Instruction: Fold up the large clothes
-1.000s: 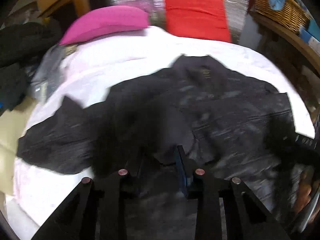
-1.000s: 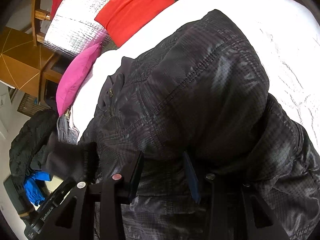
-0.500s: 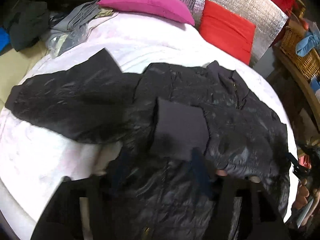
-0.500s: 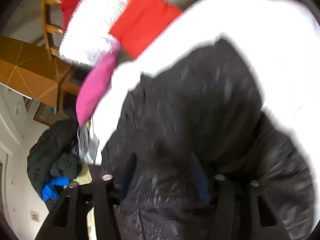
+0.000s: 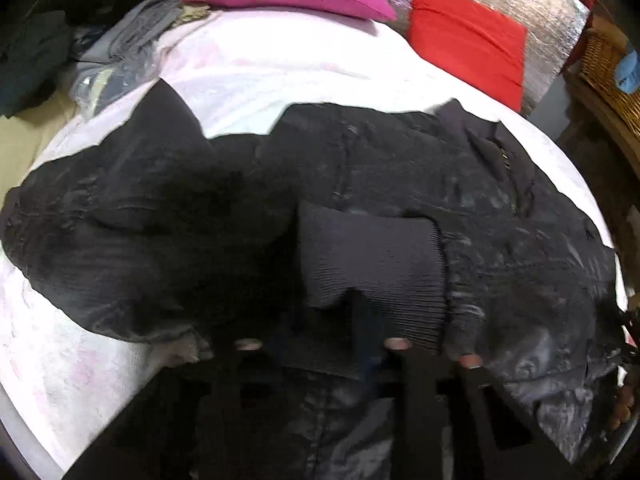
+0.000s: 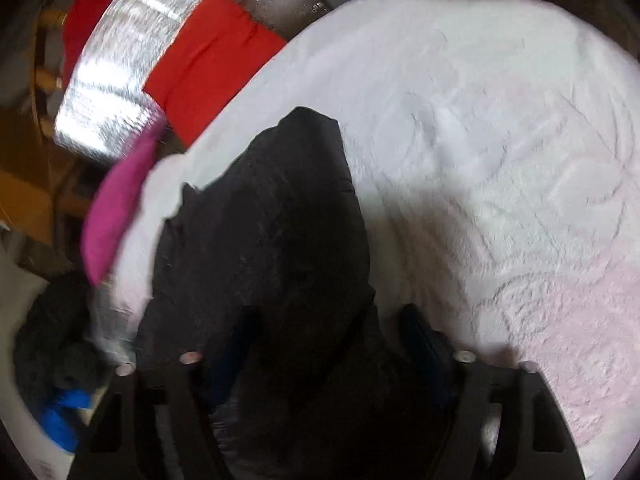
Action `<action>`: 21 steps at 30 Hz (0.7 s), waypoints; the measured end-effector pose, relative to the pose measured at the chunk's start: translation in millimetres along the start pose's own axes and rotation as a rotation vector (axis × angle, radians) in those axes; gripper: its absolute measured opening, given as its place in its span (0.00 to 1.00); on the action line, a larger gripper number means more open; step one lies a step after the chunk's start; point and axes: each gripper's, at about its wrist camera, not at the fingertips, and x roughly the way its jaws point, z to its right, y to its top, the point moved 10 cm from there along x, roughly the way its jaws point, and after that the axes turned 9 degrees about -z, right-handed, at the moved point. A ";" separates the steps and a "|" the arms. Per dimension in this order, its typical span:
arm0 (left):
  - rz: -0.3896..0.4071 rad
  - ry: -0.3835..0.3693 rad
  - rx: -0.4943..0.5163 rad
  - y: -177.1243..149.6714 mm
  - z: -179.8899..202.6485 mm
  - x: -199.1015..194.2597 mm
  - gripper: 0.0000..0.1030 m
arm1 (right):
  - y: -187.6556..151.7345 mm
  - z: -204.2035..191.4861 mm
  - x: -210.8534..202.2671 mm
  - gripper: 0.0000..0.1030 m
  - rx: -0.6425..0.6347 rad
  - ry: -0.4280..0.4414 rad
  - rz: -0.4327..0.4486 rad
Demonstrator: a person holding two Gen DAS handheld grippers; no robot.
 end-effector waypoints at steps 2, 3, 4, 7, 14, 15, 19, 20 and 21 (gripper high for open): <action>0.017 -0.018 -0.021 6.1 -3.5 -3.9 0.12 | 1.2 -10.3 -10.7 0.34 -0.029 -0.008 0.035; 0.031 -0.017 -0.023 9.7 -4.8 -7.3 0.12 | 2.1 -13.0 -17.9 0.31 -0.046 -0.018 0.060; 0.040 -0.010 -0.019 11.8 -6.4 -9.3 0.12 | 2.7 -18.3 -25.9 0.29 -0.071 -0.025 0.092; 0.040 0.049 0.007 11.9 -6.4 -6.0 0.10 | 1.3 -12.9 -24.9 0.29 -0.088 -0.077 0.109; 0.052 0.081 0.071 7.8 -2.9 -23.5 0.19 | 3.5 -2.1 -38.7 0.48 0.001 -0.073 0.109; 0.066 0.068 0.076 7.6 -1.5 -30.6 0.34 | 5.9 -1.3 -52.7 0.68 0.009 -0.082 0.161; 0.198 0.003 0.034 10.7 -17.1 -83.4 0.64 | 6.4 -15.7 -99.0 0.77 -0.018 -0.008 0.320; 0.232 -0.015 0.001 12.2 -29.4 -98.4 0.65 | 2.9 -24.6 -103.4 0.77 -0.039 0.026 0.334; 0.255 -0.024 -0.044 13.4 -45.5 -110.0 0.68 | -1.2 -34.7 -103.1 0.77 -0.061 0.048 0.337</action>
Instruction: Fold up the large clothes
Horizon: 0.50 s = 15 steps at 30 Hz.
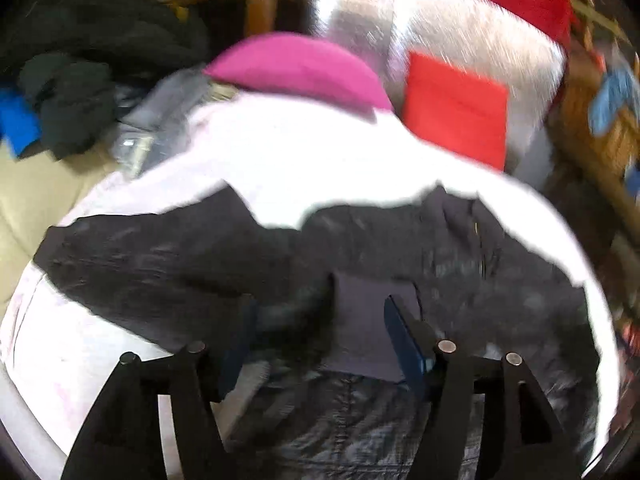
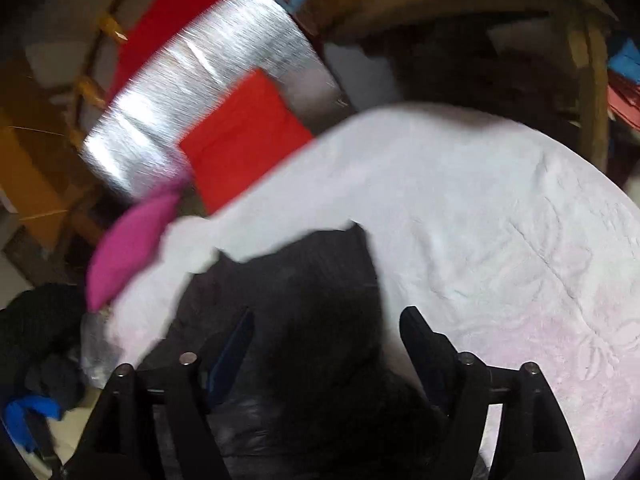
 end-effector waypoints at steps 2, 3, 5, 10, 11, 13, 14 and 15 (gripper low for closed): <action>0.027 0.005 -0.107 7.3 -34.0 -12.1 0.71 | -14.5 -20.6 -1.5 0.77 -0.059 0.039 -0.021; 0.034 0.009 -0.162 8.8 -51.9 -15.3 0.71 | -21.4 -32.8 0.8 0.77 -0.093 0.056 -0.035; 0.028 0.035 -0.320 6.9 -106.7 -16.9 0.72 | -36.4 -59.3 8.0 0.77 -0.165 0.074 -0.057; -0.033 0.056 -0.655 -15.9 -226.2 4.0 0.71 | -67.0 -100.1 21.5 0.77 -0.300 0.054 -0.094; -0.053 0.056 -0.717 -22.1 -253.6 12.5 0.70 | -75.5 -103.0 21.9 0.77 -0.312 0.057 -0.110; -0.057 0.034 -0.778 -27.0 -280.7 24.0 0.66 | -83.7 -110.0 30.9 0.77 -0.328 0.050 -0.128; -0.046 0.018 -0.800 -26.0 -295.3 30.6 0.56 | -84.1 -110.8 32.4 0.77 -0.334 0.049 -0.133; -0.051 0.008 -0.812 -24.0 -307.5 37.6 0.51 | -85.3 -109.3 33.4 0.77 -0.341 0.050 -0.137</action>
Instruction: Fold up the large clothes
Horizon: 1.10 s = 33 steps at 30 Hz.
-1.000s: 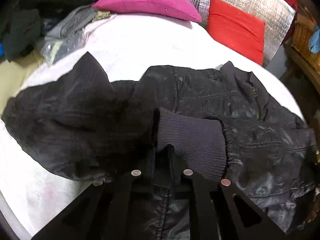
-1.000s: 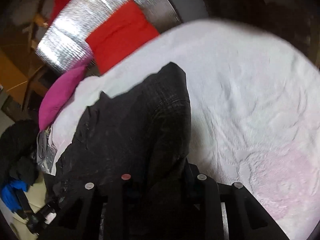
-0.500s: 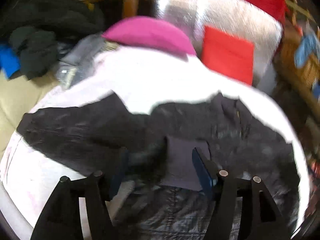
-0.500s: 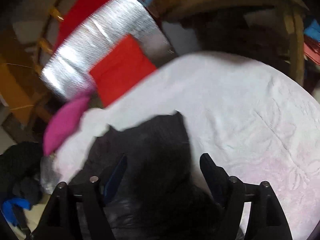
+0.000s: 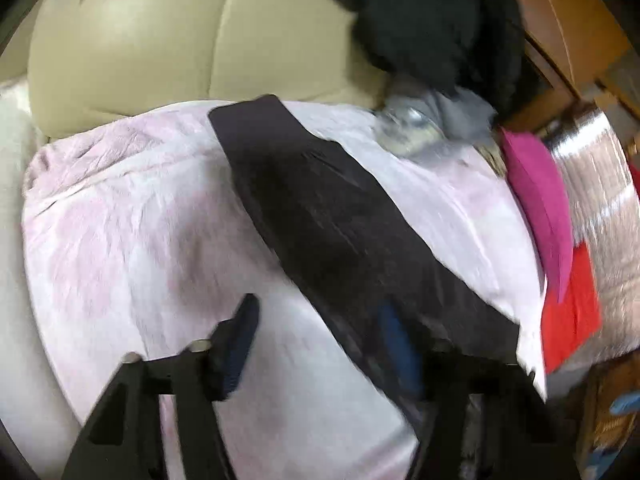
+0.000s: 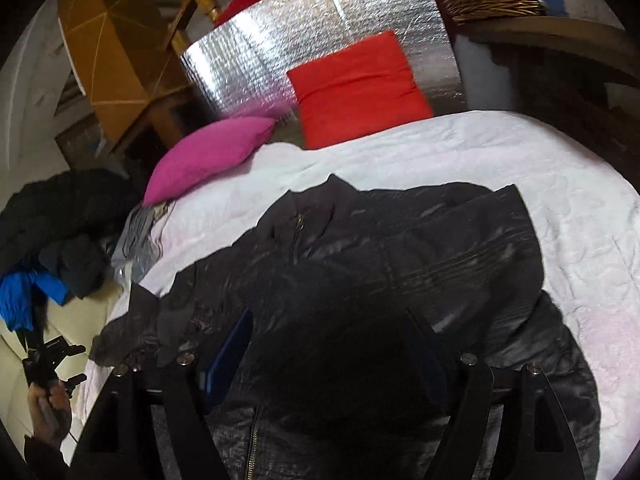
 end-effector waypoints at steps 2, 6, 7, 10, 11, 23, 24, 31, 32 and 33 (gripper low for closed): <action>-0.031 -0.023 -0.012 7.9 -5.0 12.9 0.50 | -0.5 -0.6 3.7 0.77 -0.006 -0.002 -0.002; -0.084 -0.041 -0.042 21.4 -10.5 41.7 0.49 | -1.7 -1.3 8.6 0.77 0.001 0.000 -0.005; -0.082 -0.043 -0.043 25.3 -9.2 44.3 0.49 | -1.2 -1.8 9.9 0.77 0.000 -0.001 -0.006; -0.049 -0.047 -0.027 40.0 -2.2 48.7 0.49 | -0.2 -1.9 15.4 0.77 0.001 -0.001 -0.013; -0.039 -0.046 -0.029 44.7 -0.4 53.1 0.46 | -0.5 -1.7 17.2 0.77 0.003 0.000 -0.018; 0.167 -0.042 0.257 27.6 107.7 -14.1 0.05 | 12.1 21.2 3.3 0.77 0.110 0.021 0.029; 0.184 -0.065 0.310 15.3 130.0 -26.9 0.05 | 13.2 25.3 1.3 0.77 0.131 0.027 0.034; 0.160 -0.237 0.672 -125.5 267.0 -69.5 0.05 | 16.5 47.7 -11.9 0.77 0.222 0.052 0.050; 0.135 -0.260 0.742 -159.7 288.4 -68.6 0.05 | 16.8 51.2 -13.2 0.77 0.232 0.055 0.050; 0.117 -0.268 0.778 -178.4 296.0 -68.4 0.05 | 16.9 54.8 -14.2 0.77 0.242 0.056 0.050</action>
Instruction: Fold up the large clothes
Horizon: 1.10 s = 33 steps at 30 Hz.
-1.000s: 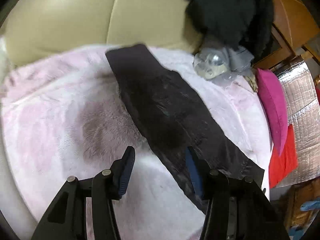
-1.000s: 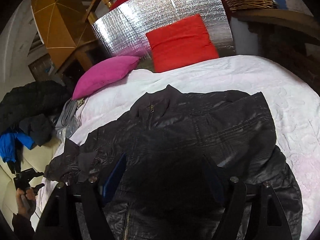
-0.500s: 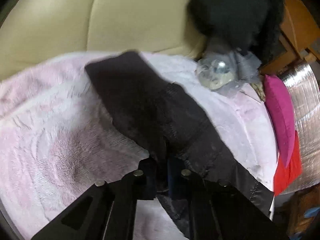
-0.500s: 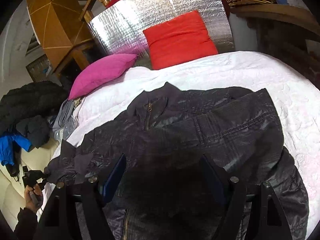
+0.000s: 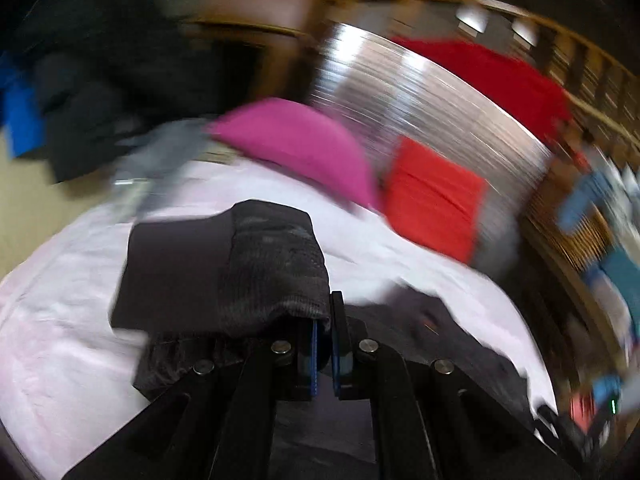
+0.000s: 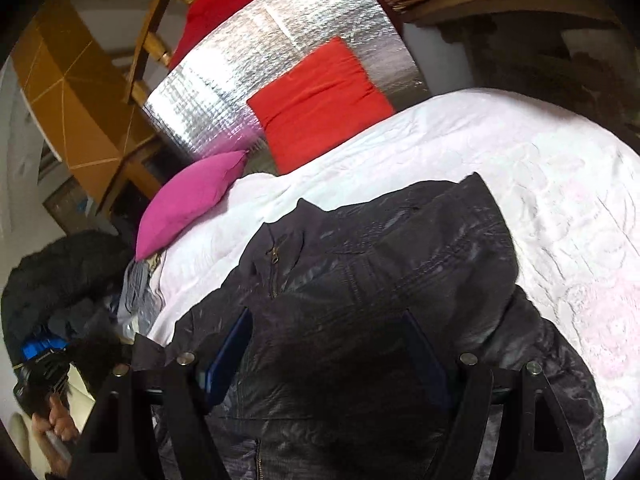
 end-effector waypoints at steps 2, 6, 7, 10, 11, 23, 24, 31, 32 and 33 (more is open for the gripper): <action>-0.067 -0.047 0.094 -25.3 51.8 21.4 0.05 | 2.9 6.9 -2.8 0.77 0.023 0.006 0.005; -0.221 -0.073 0.228 -90.4 117.5 70.2 0.05 | 9.1 23.8 -8.5 0.77 0.094 0.037 0.009; -0.294 -0.084 0.255 -112.9 129.0 87.9 0.05 | 10.4 26.9 -9.7 0.77 0.105 0.043 0.009; -0.469 -0.084 0.290 -160.5 137.7 120.9 0.08 | 13.1 37.4 -10.5 0.77 0.133 0.053 0.003; -0.523 -0.071 0.291 -174.1 135.0 128.1 0.08 | 13.2 40.2 -9.1 0.77 0.138 0.052 -0.005; -0.222 -0.018 0.258 -89.8 69.4 5.6 0.60 | -3.7 -17.4 6.2 0.77 0.027 0.205 -0.114; -0.201 0.041 0.230 -81.6 50.9 5.4 0.60 | -9.7 -31.6 8.4 0.77 -0.014 0.210 -0.126; -0.321 0.198 -0.022 -80.3 -53.6 56.1 0.39 | -72.0 -117.6 34.8 0.80 -0.444 0.080 -0.184; -0.328 0.205 -0.017 -81.2 -53.2 59.3 0.38 | -82.8 -126.7 43.5 0.80 -0.497 0.049 -0.203; -0.332 0.228 0.001 -82.3 -53.3 62.7 0.38 | -91.4 -132.7 51.6 0.80 -0.537 0.015 -0.216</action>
